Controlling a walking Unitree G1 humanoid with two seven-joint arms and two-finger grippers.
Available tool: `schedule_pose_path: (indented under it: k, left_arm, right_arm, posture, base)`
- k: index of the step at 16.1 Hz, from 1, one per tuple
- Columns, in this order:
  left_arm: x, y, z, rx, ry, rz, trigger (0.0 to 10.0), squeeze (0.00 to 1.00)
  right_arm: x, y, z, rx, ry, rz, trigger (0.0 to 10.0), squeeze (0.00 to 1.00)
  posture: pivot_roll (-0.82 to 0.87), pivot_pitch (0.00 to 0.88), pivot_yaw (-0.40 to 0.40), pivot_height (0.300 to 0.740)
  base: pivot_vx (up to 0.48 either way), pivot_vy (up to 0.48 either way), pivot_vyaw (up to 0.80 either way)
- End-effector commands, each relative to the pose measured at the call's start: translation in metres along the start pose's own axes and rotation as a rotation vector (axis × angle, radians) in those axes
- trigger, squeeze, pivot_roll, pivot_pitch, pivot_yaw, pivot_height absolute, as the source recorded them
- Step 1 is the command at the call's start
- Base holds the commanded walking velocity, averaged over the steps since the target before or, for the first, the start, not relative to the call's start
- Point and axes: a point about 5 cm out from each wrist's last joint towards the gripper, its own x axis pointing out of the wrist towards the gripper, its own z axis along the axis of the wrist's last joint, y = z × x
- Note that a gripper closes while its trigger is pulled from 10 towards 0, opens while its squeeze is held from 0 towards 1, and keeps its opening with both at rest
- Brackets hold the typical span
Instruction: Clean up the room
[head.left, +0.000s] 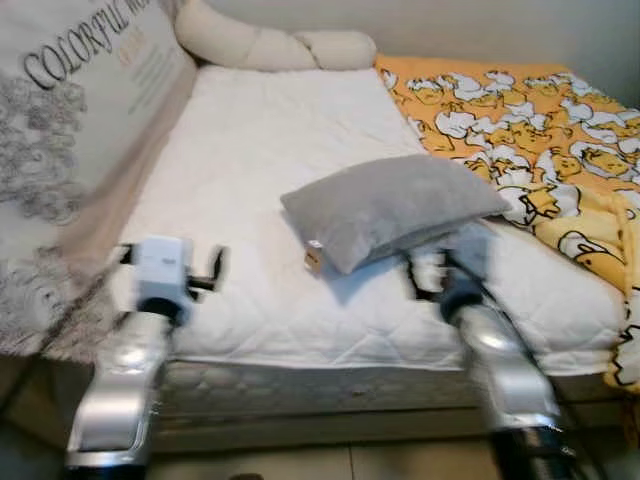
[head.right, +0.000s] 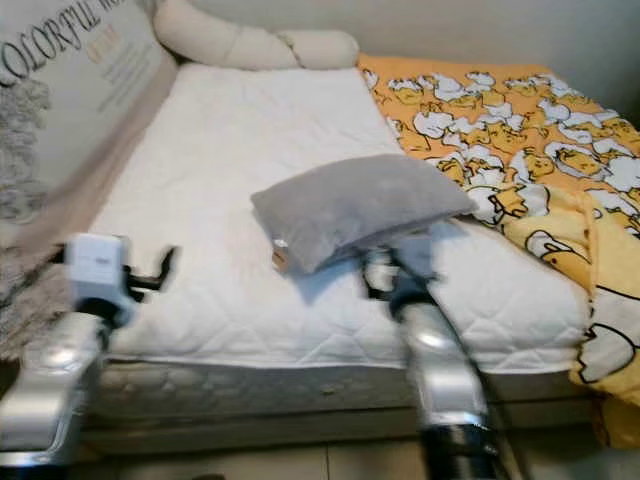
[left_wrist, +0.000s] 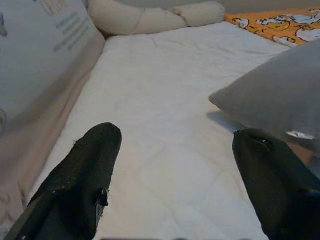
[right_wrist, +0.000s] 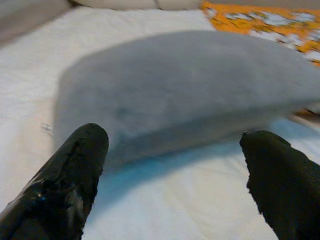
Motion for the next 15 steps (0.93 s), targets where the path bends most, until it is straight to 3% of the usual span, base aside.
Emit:
schedule_pose_path:
  k: [1, 12, 15]
  left_arm:
    - [0.0019, -0.0083, 0.0039, -0.006, -0.017, -0.030, 10.0, 0.00]
    - [0.0014, -0.0118, 0.0046, 0.004, -0.026, -0.047, 10.0, 0.00]
    - [0.0018, -0.0112, 0.0048, 0.008, -0.028, -0.051, 10.0, 0.00]
  right_arm:
    - [-0.0034, -0.0150, 0.0018, -0.009, -0.010, -0.047, 10.0, 0.00]
    - [-0.0033, -0.0085, 0.0010, -0.061, -0.015, 0.015, 10.0, 0.00]
    - [-0.0030, -0.0077, 0.0004, -0.079, -0.015, 0.017, 10.0, 0.00]
  posture:
    - [0.06, 0.000, -0.028, 0.740]
    - [0.07, 0.000, -0.028, 0.740]
    - [0.07, 0.000, -0.024, 0.740]
  base:
    - [0.292, 0.000, 0.00]
    - [0.289, 0.000, 0.00]
    - [0.289, 0.000, 0.74]
